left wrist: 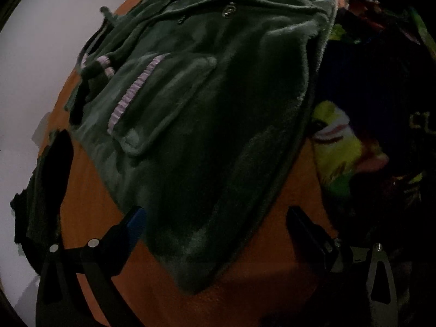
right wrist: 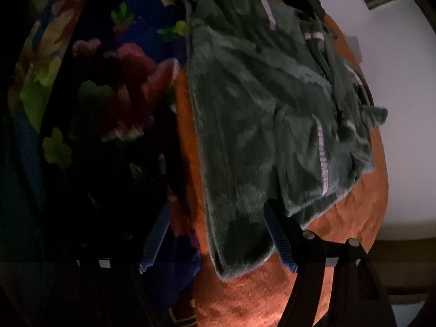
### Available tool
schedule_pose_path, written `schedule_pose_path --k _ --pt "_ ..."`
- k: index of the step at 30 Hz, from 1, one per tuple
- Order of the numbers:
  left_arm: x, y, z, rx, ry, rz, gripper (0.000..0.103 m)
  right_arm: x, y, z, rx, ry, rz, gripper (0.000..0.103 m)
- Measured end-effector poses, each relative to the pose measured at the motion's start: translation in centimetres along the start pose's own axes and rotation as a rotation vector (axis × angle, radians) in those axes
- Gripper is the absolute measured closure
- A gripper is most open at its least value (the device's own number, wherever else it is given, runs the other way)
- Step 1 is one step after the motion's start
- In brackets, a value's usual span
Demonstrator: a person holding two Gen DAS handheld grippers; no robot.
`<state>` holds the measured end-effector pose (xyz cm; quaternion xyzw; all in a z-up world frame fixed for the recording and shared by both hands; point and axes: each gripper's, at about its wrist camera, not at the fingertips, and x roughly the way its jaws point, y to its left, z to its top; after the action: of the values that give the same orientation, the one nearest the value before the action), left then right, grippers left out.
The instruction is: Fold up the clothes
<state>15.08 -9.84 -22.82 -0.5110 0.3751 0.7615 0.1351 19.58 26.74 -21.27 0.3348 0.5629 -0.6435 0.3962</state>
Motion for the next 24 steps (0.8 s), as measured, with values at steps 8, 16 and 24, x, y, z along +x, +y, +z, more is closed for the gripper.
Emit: schedule_pose_path --k 8,16,24 --pt "-0.9 -1.1 -0.4 0.095 -0.072 0.101 0.001 0.8 -2.3 -2.2 0.082 0.041 -0.047 0.034" --pt "-0.6 1.4 -2.0 0.097 -0.078 0.143 0.001 -0.1 -3.5 -6.1 0.069 -0.007 0.002 0.034" --pt "-3.8 10.7 1.9 -0.480 -0.041 0.030 0.001 -2.0 -7.3 -5.8 0.221 -0.065 0.009 0.034"
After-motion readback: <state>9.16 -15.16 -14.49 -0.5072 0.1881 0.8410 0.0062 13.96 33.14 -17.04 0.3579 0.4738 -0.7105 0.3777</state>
